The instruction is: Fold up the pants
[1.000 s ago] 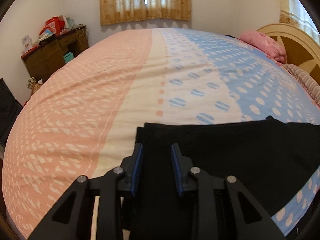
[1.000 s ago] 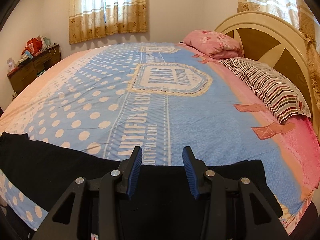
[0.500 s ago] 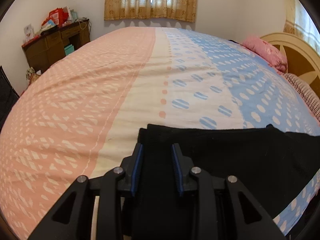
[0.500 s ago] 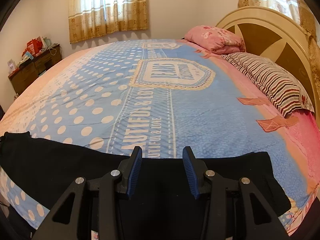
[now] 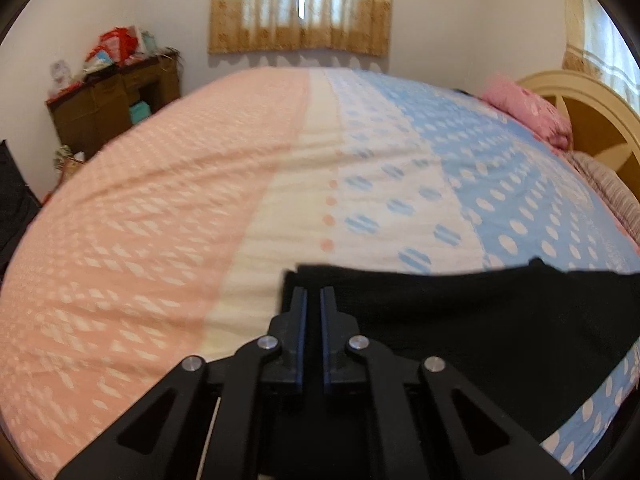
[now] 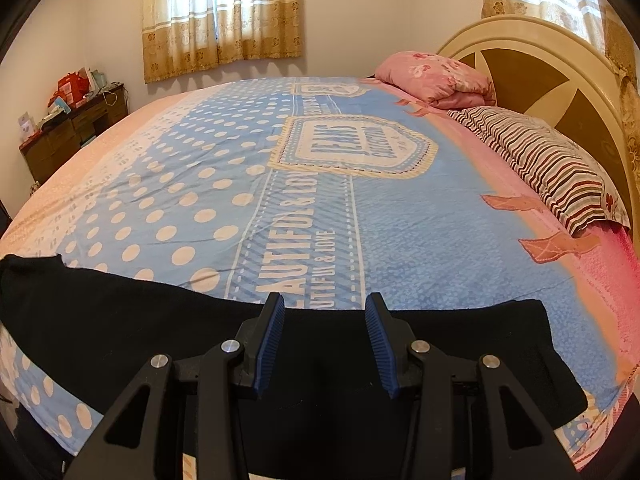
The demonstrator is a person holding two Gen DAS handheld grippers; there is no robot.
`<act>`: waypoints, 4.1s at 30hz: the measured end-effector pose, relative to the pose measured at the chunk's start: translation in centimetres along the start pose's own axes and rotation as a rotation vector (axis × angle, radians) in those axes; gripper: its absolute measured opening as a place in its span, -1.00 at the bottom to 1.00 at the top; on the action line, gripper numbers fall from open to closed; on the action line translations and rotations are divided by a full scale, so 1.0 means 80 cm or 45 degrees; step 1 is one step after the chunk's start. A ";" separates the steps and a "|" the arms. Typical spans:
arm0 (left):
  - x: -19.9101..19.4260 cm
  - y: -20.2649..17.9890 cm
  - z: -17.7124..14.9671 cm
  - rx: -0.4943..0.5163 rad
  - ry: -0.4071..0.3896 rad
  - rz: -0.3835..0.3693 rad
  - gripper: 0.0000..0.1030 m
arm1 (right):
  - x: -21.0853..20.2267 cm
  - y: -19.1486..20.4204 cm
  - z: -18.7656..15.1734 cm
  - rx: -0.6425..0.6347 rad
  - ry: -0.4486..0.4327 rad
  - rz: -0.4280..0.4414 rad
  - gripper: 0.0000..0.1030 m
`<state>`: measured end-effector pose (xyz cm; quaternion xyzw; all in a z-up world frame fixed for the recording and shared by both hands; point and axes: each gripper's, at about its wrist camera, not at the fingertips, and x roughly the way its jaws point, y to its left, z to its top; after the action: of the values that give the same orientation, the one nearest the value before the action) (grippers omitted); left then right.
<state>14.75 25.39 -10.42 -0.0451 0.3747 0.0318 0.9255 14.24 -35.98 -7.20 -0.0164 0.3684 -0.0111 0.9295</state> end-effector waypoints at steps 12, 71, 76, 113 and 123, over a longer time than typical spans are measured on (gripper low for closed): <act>-0.011 -0.003 -0.006 0.053 -0.020 0.027 -0.39 | -0.012 -0.011 -0.027 0.002 0.061 -0.017 -0.11; 0.013 -0.190 -0.040 0.229 0.126 -0.217 0.71 | -0.062 -0.141 -0.020 0.442 0.008 0.092 -0.76; -0.007 -0.216 -0.040 0.266 0.115 -0.333 0.71 | -0.080 -0.063 -0.001 0.310 -0.034 0.181 -0.77; 0.018 -0.441 -0.045 0.292 0.447 -0.959 0.46 | -0.015 0.033 -0.068 0.348 -0.129 0.586 -0.05; 0.020 -0.441 -0.027 0.194 0.438 -0.934 -0.79 | -0.030 -0.023 -0.078 0.568 -0.299 0.521 0.21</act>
<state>17.66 -9.88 -10.95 -0.1118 0.4842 -0.3361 0.8000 8.17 -37.86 -10.02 0.2610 0.2427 0.0974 0.9292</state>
